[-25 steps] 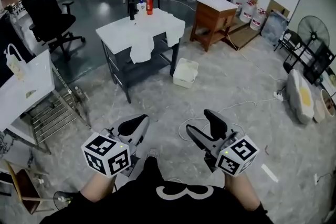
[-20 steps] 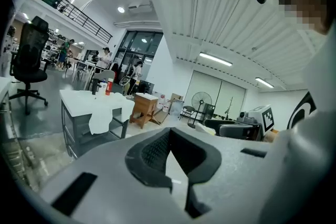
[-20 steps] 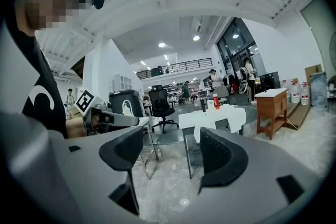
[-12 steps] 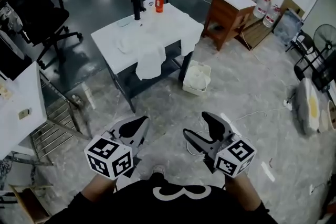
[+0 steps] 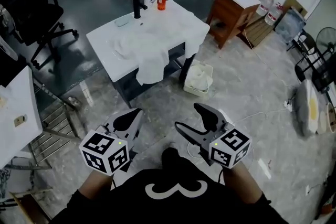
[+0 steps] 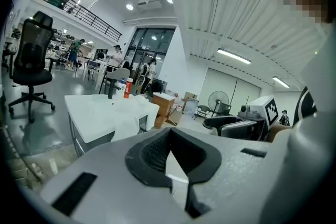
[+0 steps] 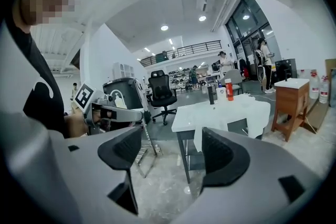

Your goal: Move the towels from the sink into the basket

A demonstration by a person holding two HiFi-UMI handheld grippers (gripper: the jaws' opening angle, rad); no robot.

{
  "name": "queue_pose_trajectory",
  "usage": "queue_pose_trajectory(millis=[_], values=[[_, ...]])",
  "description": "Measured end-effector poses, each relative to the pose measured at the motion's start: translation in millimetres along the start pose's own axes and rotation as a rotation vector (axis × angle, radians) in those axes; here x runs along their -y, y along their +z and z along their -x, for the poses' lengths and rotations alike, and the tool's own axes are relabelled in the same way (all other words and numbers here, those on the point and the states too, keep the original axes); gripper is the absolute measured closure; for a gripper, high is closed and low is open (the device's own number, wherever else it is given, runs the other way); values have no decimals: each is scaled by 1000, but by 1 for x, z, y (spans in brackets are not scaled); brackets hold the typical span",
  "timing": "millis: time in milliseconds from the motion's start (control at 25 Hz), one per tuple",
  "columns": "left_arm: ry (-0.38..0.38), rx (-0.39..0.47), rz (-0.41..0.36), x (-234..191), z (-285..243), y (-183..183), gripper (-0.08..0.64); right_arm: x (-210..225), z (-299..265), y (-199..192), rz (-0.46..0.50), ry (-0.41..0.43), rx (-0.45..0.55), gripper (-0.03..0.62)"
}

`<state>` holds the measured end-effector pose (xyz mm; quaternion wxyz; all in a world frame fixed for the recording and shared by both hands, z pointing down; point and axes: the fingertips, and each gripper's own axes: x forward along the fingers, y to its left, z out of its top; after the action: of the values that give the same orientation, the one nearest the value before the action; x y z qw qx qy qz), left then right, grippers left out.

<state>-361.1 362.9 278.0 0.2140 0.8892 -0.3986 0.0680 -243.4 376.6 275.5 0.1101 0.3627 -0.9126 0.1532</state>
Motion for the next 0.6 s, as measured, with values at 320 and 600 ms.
queue_pose_trajectory(millis=[320,600], values=[[84,21,12,-61,-29,23,554,44,-78,31,37,70,-7,255],[172,20,60,-139,-76,66,554,116,-172,63,39,109,-52,255]])
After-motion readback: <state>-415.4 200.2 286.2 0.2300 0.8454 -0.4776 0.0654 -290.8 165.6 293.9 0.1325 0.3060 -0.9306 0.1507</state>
